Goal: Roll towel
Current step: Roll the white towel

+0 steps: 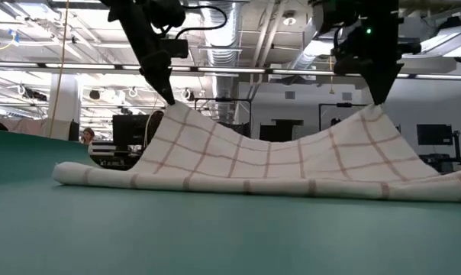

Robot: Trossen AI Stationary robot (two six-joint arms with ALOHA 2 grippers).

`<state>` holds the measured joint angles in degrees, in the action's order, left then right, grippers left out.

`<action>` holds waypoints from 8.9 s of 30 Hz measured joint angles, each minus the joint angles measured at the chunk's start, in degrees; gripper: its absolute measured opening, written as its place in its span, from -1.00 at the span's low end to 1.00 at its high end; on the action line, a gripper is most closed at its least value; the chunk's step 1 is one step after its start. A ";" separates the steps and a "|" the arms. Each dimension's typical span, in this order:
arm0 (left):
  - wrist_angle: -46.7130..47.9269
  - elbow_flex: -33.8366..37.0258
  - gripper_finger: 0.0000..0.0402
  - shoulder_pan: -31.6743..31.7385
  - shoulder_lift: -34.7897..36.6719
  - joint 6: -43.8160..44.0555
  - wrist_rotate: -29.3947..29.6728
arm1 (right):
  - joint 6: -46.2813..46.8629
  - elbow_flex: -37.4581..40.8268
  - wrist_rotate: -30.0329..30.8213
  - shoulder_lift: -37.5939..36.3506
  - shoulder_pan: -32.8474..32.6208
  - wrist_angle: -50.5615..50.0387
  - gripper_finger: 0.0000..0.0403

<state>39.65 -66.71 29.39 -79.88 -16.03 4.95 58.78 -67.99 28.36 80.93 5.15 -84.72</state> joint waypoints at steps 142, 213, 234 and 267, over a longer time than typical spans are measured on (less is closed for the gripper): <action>-70.65 45.61 -1.00 -42.87 -9.19 40.35 13.33 | 15.02 31.15 16.00 19.49 -41.38 91.27 -0.96; -73.30 56.78 -1.00 -50.47 3.76 52.77 19.79 | -7.23 22.36 13.23 34.38 -33.09 113.54 -0.96; -60.73 56.74 -1.00 -57.20 6.29 55.85 26.91 | -7.62 22.36 11.67 34.45 -31.72 113.45 -0.96; -64.54 55.69 -1.00 -63.56 -4.33 64.74 28.90 | -7.56 22.39 9.77 34.40 -31.67 112.13 -0.96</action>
<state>-24.89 -11.02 -34.18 -84.21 48.70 33.85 51.22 -45.60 38.12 115.33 -26.52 27.40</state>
